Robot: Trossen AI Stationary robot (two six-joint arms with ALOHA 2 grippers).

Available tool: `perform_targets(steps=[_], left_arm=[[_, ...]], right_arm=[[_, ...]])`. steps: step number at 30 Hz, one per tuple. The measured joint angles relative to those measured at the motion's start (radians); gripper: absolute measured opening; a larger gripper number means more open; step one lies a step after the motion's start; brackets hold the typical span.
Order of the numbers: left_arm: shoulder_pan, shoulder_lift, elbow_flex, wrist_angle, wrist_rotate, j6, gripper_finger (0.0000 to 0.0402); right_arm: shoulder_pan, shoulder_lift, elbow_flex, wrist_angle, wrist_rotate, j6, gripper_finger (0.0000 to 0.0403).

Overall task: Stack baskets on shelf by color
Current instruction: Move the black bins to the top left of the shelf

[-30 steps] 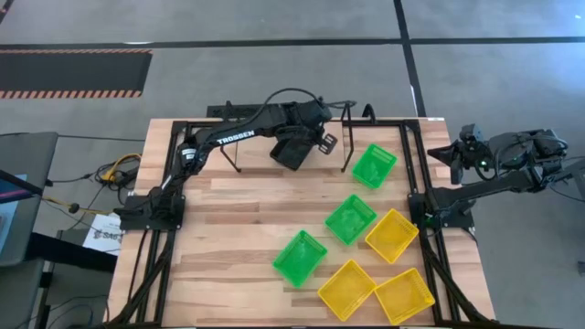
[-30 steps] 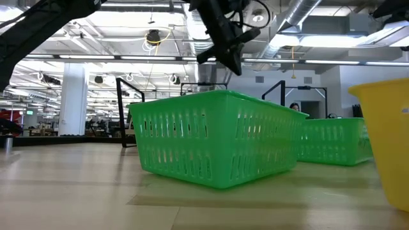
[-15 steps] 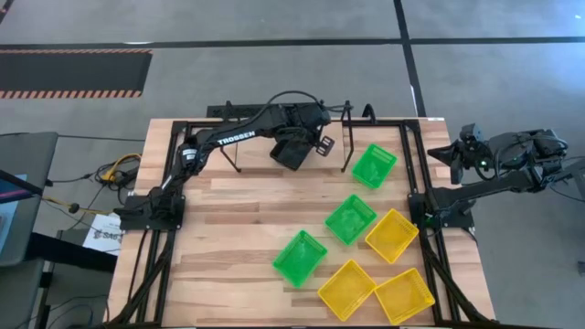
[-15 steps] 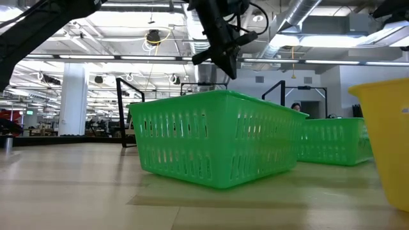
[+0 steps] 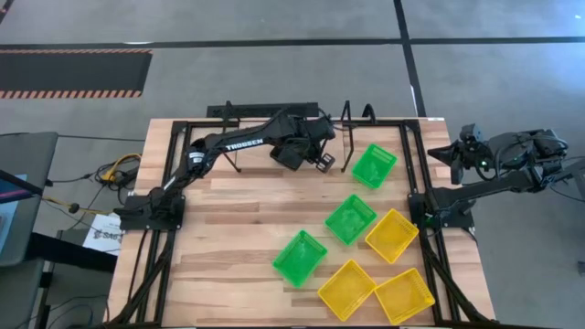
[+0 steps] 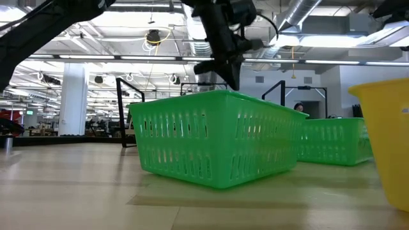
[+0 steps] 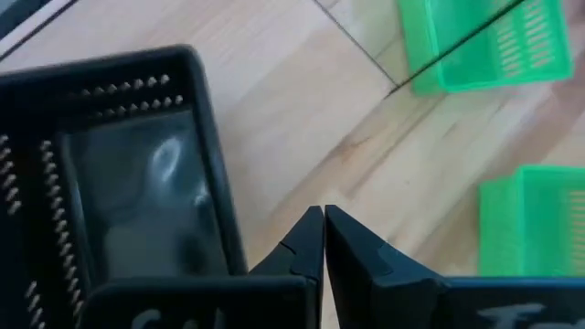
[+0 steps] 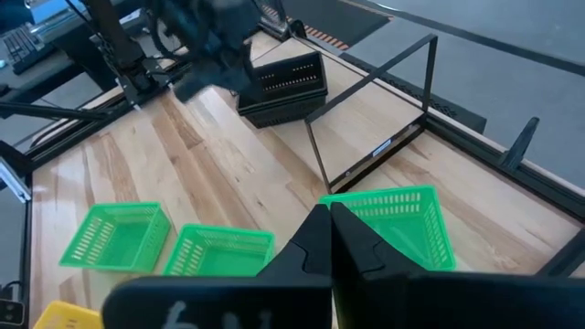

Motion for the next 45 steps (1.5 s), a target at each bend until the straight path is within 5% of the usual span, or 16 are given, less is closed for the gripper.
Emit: perform_targets(steps=[11,20,34,45], left_arm=[[-0.049,0.068,-0.001,0.096,0.16,0.131,0.0],[-0.018,0.111,-0.001,-0.039,0.014,0.1,0.0],[0.055,0.11,0.0,-0.012,-0.16,0.095,0.0],[0.109,0.11,0.0,0.008,-0.167,0.088,0.0]], right_arm=[[0.0,0.0,0.0,0.0,0.001,0.003,0.0008],[0.0,0.0,0.0,0.001,0.002,0.003,0.0008],[0.0,0.0,0.0,0.001,0.002,0.004,0.0008],[0.0,0.0,0.0,0.001,0.002,0.014,0.0008]])
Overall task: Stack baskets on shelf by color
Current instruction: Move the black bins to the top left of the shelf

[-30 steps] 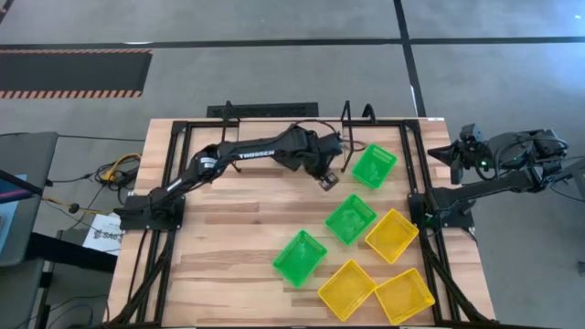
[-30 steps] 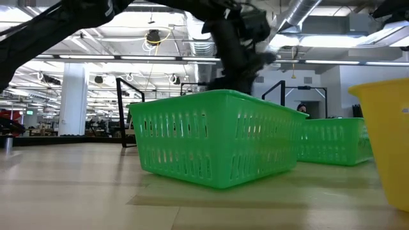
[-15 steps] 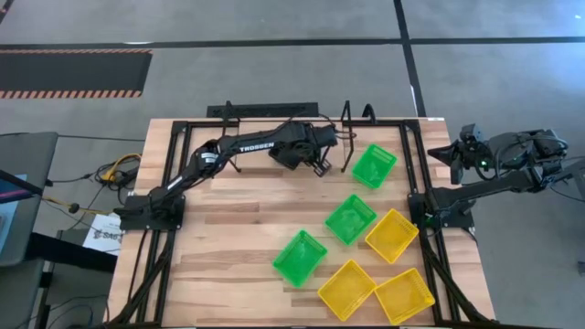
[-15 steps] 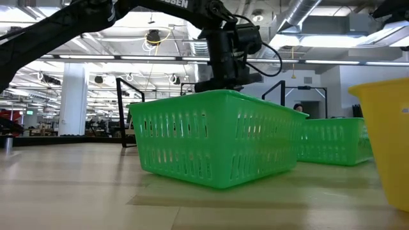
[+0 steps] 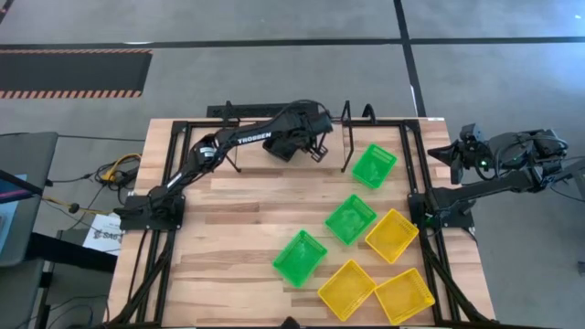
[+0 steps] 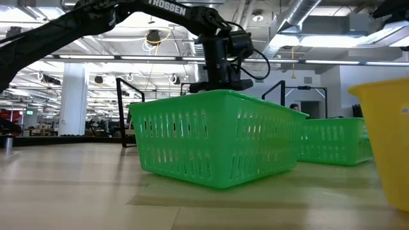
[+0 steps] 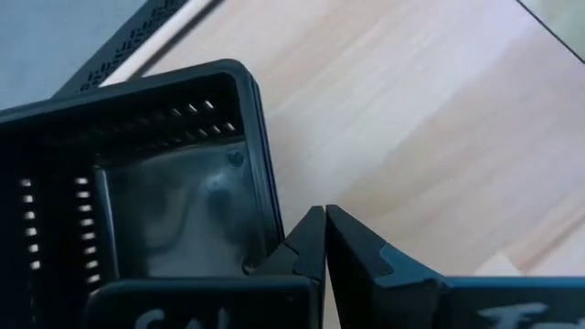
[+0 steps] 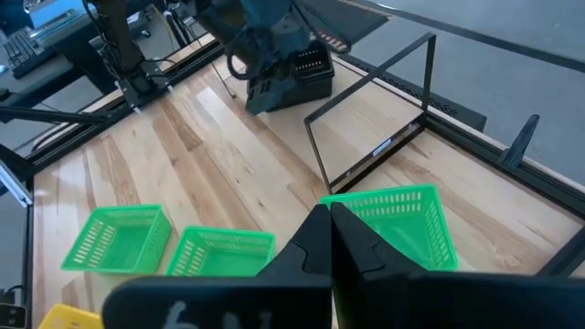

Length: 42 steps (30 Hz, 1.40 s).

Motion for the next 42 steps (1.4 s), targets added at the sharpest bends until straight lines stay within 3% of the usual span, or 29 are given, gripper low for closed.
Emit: perform_targets(steps=[12,24,33,42], left_arm=[[0.062,0.0,0.0,0.013,-0.031,-0.067,0.0],[0.001,-0.041,0.053,0.085,0.0,0.008,0.0],[0.026,-0.103,0.057,-0.067,-0.127,-0.011,0.0],[0.068,-0.104,0.056,-0.149,-0.106,-0.007,0.0]], right_arm=[[0.0,0.0,0.0,0.0,0.0,0.0,0.0008],[0.0,0.0,0.0,0.0,-0.001,0.013,0.0008],[0.0,0.0,0.0,0.0,-0.001,0.016,0.0008],[0.0,0.0,0.0,0.0,0.0,0.016,0.0008]])
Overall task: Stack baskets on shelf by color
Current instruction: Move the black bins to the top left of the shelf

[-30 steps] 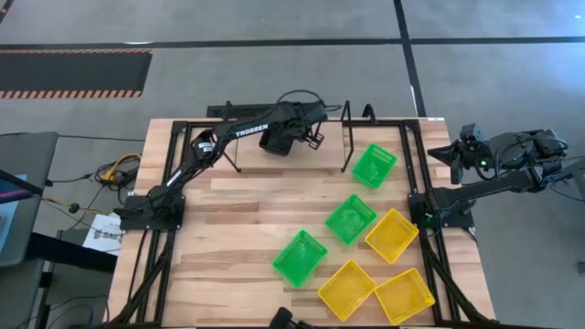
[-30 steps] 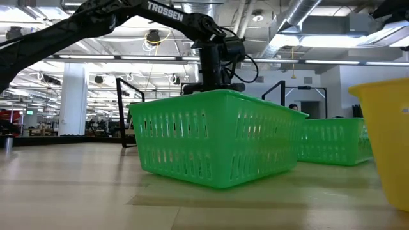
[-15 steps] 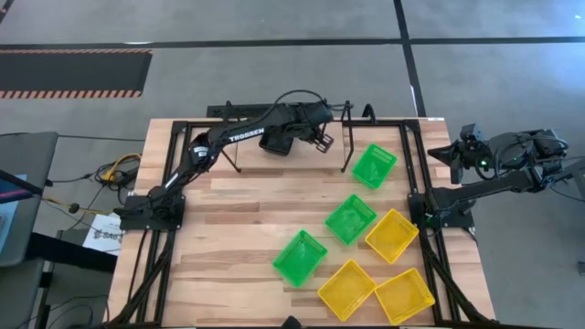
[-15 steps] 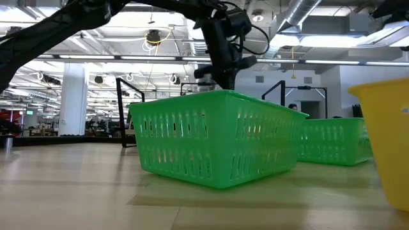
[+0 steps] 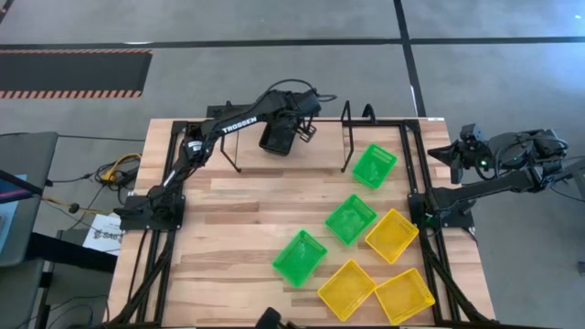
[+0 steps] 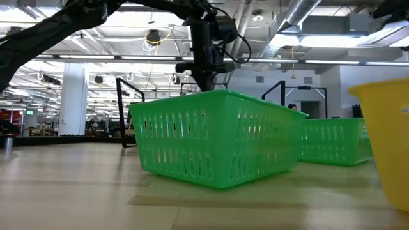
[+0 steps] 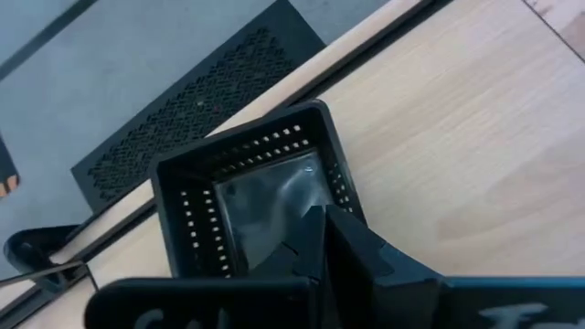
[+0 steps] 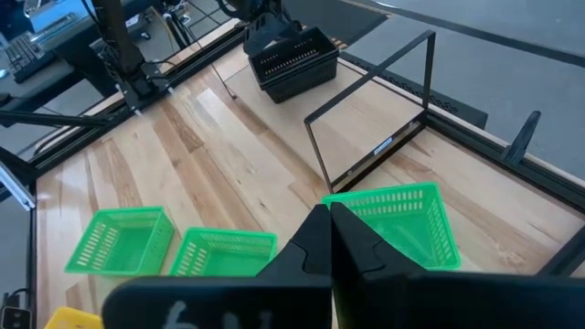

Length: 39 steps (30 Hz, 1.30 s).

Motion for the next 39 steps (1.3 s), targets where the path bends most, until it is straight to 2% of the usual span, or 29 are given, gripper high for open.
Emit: perform_targets(steps=[5,10,13,26,29,34,39], left_arm=[[0.007,0.0,0.0,-0.058,-0.021,0.0,0.0],[0.014,0.002,-0.003,-0.192,-0.066,0.004,0.0],[0.018,0.003,-0.007,-0.243,-0.046,0.005,0.0],[-0.049,0.006,-0.247,-0.229,-0.009,0.022,0.0],[-0.05,0.006,-0.284,-0.241,0.033,0.02,0.0],[-0.068,0.006,-0.282,-0.265,0.096,-0.01,0.0],[-0.078,0.003,-0.2,-0.288,0.098,-0.038,0.0]], right_arm=[[0.0,0.0,0.0,0.0,0.0,0.0,0.0008],[0.0,0.0,0.0,0.0,0.0,0.0,0.0008],[0.0,0.0,0.0,0.0,0.0,-0.001,0.0008],[0.0,0.0,0.0,0.0,0.0,-0.001,0.0008],[0.0,0.0,0.0,0.0,0.0,-0.001,0.0008],[0.0,0.0,0.0,0.0,0.0,-0.001,0.0008],[0.0,0.0,0.0,0.0,0.0,-0.001,0.0008]])
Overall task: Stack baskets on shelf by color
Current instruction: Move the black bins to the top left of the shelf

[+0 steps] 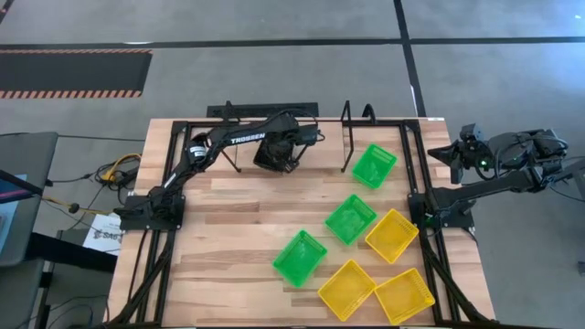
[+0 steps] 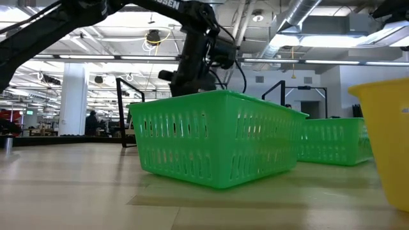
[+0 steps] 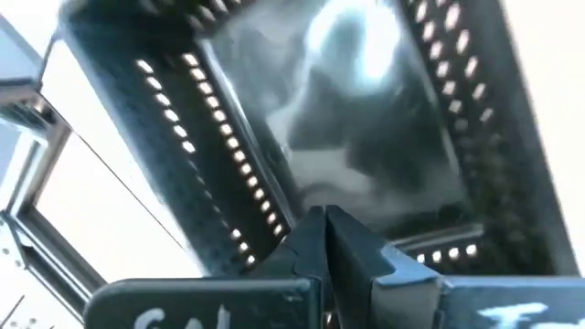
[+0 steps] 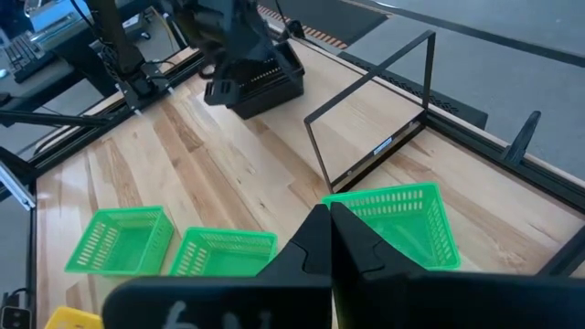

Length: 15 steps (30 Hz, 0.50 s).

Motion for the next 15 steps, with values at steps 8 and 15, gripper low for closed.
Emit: perform_targets(steps=[8,15], left_arm=[[0.001,-0.002,0.198,0.051,-0.041,0.0,0.0],[-0.06,-0.038,0.185,0.331,0.027,0.065,0.0]], right_arm=[[0.0,0.0,0.0,0.0,0.0,-0.001,0.0008],[0.0,0.0,0.0,0.0,0.0,-0.001,0.0008]])
